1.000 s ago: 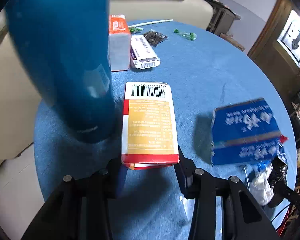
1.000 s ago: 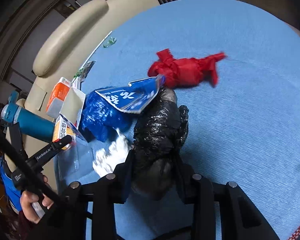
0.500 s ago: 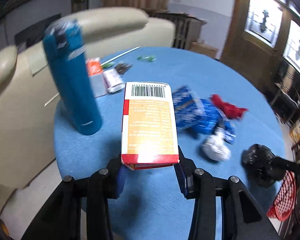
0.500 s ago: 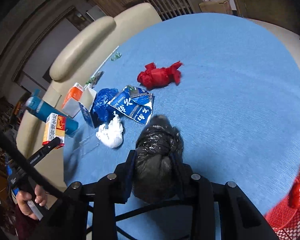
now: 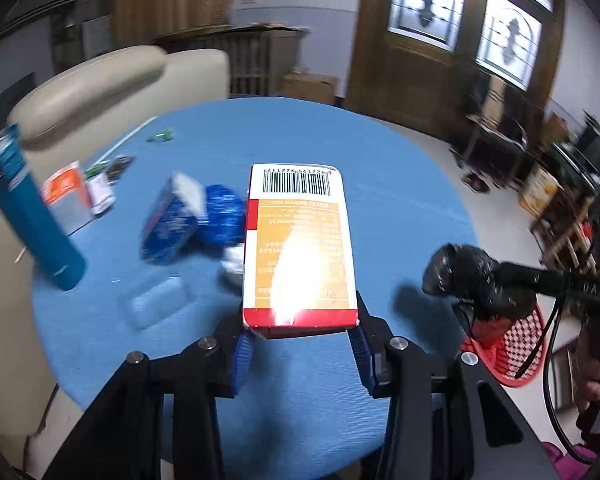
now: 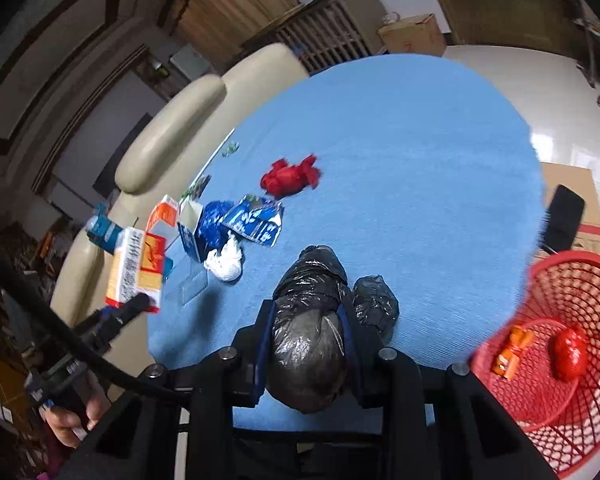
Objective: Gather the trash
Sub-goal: 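Move both grippers over the wastebasket and release the black bag and medicine box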
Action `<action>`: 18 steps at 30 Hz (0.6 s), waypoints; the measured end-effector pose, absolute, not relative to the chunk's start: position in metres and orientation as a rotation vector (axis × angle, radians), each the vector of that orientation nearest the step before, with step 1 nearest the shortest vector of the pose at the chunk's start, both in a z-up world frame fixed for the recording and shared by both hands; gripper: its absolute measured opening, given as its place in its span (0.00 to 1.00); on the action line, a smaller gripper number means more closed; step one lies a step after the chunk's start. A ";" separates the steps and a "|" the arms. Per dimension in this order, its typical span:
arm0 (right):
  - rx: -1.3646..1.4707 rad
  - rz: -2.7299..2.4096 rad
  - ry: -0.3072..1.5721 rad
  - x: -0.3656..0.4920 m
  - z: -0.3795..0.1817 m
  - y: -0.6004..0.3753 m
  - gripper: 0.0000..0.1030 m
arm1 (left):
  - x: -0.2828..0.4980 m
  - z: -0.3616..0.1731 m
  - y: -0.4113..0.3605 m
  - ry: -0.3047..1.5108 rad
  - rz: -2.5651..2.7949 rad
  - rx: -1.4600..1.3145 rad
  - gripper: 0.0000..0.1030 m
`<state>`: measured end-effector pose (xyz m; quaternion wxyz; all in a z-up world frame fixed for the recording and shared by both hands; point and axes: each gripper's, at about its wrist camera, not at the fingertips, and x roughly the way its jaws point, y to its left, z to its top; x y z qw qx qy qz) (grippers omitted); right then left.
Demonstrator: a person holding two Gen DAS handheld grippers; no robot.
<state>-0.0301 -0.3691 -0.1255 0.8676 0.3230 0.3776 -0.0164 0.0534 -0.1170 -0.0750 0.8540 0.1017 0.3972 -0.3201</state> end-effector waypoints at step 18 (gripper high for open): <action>0.804 -0.210 0.681 -0.147 -0.116 -0.453 0.33 | -0.034 -0.065 -0.241 0.775 -0.901 0.476 0.44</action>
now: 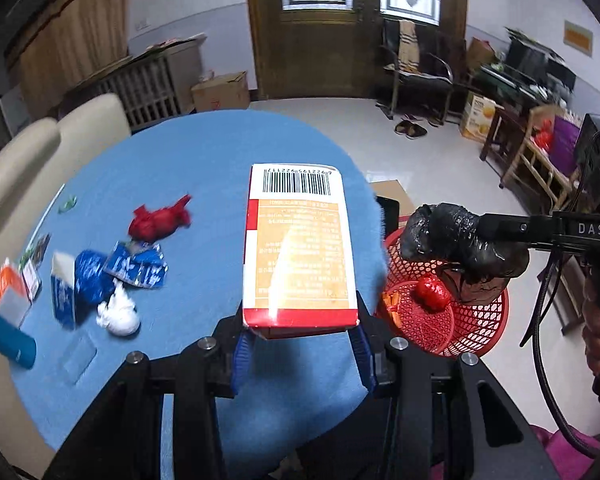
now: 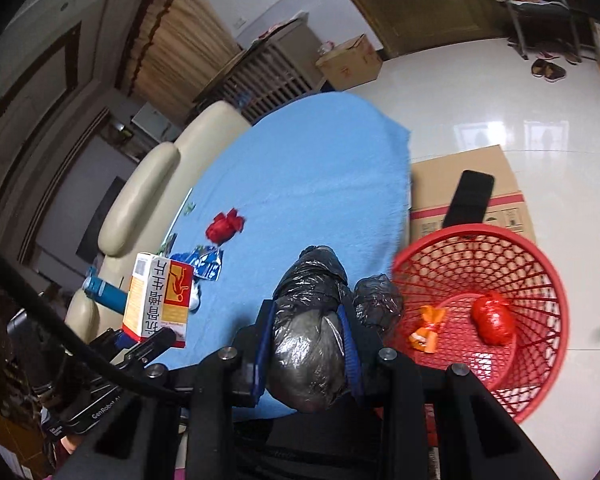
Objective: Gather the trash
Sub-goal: 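Move both grippers over the wastebasket and release the black bag and medicine box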
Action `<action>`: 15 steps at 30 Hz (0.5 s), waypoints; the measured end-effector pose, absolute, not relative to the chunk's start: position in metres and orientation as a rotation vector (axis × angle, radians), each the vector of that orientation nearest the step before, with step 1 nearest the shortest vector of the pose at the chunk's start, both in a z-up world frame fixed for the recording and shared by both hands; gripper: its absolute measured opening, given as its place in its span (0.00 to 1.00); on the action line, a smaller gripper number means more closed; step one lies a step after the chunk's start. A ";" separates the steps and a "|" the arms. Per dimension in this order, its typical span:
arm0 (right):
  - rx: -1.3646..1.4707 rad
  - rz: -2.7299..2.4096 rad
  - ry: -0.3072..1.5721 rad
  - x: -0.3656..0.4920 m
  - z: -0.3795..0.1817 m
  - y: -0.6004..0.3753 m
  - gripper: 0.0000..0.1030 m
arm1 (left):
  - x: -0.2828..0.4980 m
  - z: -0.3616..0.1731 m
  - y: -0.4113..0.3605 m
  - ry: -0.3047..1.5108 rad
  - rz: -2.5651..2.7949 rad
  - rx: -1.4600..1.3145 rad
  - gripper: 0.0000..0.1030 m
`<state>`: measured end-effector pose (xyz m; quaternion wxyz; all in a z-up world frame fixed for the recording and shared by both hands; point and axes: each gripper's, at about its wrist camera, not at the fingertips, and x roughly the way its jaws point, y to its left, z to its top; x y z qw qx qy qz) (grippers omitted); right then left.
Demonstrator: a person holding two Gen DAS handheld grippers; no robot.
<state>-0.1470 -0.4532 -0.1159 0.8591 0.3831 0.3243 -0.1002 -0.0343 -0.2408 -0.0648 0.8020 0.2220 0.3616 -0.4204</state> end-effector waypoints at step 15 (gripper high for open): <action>0.608 -0.377 0.658 -0.187 -0.101 -0.458 0.33 | -0.065 -0.062 -0.299 0.722 -0.942 0.606 0.44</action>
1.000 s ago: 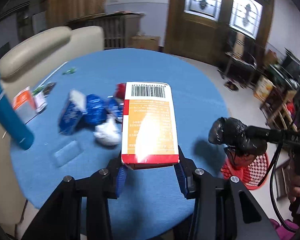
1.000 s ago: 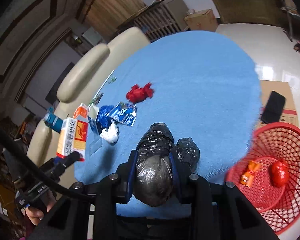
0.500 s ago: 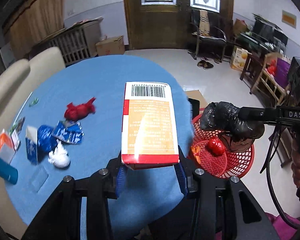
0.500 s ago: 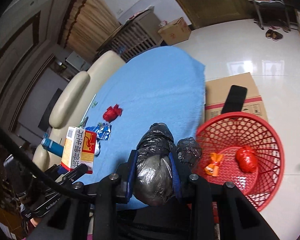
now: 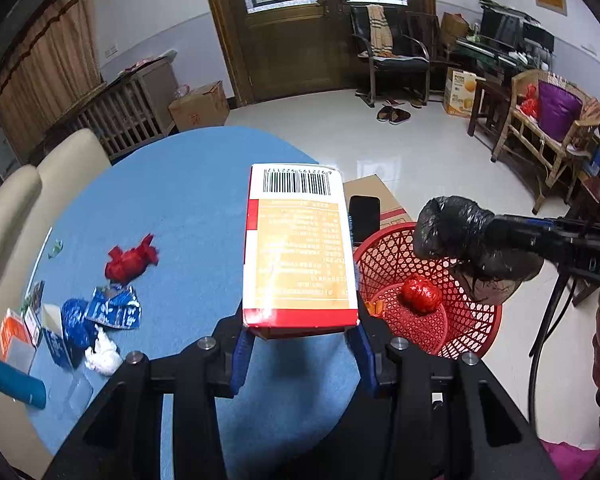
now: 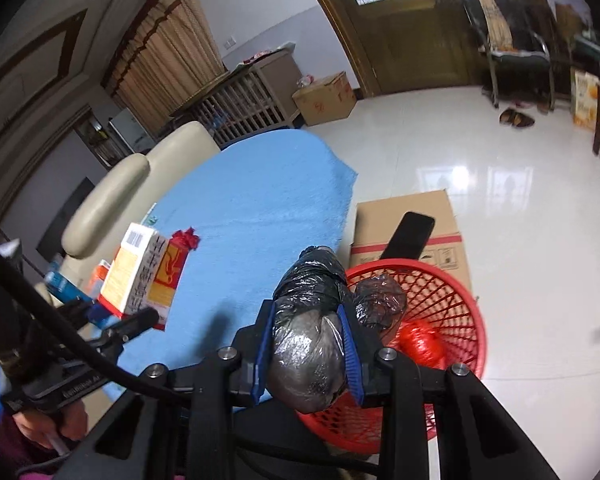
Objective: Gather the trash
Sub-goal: 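Move both grippers over the wastebasket and release the black bag and medicine box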
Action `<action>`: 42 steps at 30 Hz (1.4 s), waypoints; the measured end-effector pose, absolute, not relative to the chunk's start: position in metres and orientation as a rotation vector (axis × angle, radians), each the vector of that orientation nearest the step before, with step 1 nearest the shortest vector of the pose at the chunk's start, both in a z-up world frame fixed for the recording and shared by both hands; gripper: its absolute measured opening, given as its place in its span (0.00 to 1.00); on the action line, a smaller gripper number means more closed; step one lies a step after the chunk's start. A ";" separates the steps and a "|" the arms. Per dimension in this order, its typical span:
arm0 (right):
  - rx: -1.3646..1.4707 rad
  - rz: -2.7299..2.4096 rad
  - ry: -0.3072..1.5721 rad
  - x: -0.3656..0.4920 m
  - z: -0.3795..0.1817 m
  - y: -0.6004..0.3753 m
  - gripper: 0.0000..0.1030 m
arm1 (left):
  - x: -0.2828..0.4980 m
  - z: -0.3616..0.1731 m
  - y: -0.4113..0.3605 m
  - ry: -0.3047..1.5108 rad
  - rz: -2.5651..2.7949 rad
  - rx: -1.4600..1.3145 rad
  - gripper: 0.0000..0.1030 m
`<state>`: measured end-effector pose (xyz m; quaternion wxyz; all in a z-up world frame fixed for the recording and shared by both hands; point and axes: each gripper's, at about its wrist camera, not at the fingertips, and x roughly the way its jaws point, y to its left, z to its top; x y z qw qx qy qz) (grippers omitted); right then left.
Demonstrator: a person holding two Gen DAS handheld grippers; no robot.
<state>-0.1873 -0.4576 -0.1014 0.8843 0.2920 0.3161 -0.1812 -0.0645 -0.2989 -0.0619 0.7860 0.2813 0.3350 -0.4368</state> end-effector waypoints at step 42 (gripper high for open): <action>0.763 -0.458 0.685 -0.226 -0.152 -0.503 0.34 | -0.104 -0.102 -0.373 0.791 -1.121 0.741 0.46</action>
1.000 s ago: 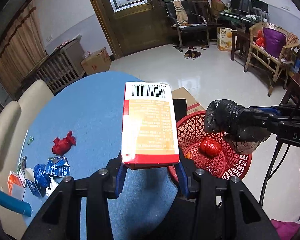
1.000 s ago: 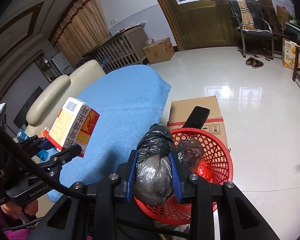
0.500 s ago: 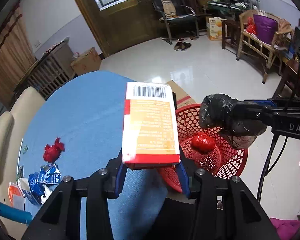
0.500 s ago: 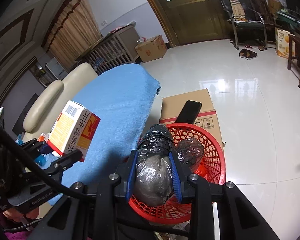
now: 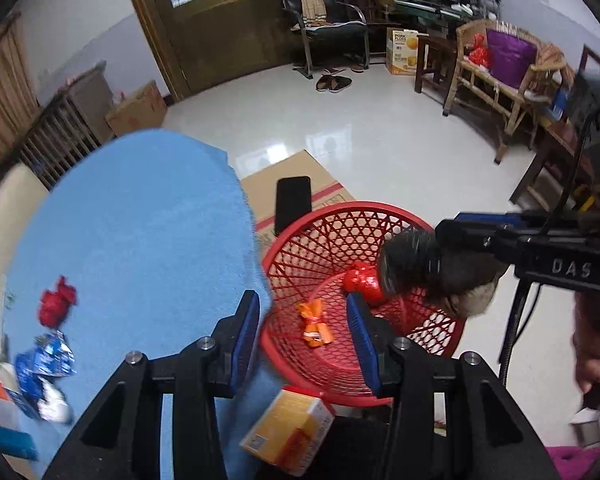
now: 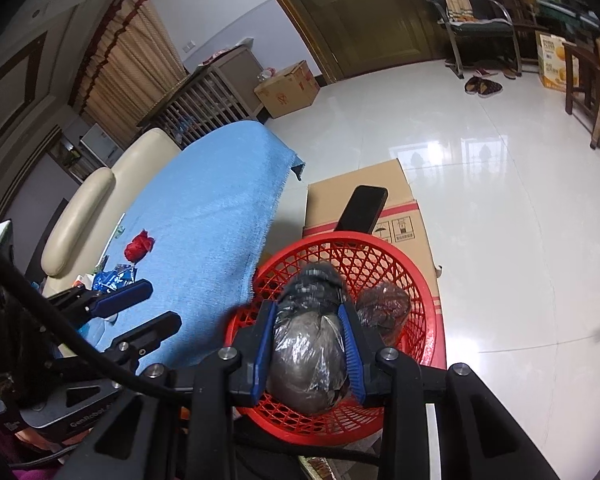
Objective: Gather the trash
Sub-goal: 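Move both grippers over the wastebasket and release the black bag and medicine box, then return both tools from the wastebasket to the table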
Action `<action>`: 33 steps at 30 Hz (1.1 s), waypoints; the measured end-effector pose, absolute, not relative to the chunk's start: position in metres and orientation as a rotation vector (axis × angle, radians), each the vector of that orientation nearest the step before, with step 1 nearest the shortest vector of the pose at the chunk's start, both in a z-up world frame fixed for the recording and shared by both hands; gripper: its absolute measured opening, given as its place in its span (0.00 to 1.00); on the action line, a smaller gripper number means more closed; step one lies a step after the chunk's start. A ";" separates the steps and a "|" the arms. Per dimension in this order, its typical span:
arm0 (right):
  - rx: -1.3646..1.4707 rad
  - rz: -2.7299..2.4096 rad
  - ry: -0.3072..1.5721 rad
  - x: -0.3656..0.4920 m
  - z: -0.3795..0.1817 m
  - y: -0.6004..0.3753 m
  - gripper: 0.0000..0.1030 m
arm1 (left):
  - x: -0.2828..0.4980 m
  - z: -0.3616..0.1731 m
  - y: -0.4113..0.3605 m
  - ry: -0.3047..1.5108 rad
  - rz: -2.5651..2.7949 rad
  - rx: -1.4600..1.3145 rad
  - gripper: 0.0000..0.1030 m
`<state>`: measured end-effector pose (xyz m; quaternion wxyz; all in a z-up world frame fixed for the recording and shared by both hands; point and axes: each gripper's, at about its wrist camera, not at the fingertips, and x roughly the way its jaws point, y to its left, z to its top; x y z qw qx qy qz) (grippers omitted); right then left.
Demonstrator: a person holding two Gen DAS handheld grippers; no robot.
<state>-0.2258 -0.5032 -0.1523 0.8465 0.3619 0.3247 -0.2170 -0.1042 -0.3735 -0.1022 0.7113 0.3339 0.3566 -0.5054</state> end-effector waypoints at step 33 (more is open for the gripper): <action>0.979 0.094 0.850 -0.182 -0.187 -0.432 0.34 | -0.019 -0.098 -0.226 0.919 -0.933 0.422 0.64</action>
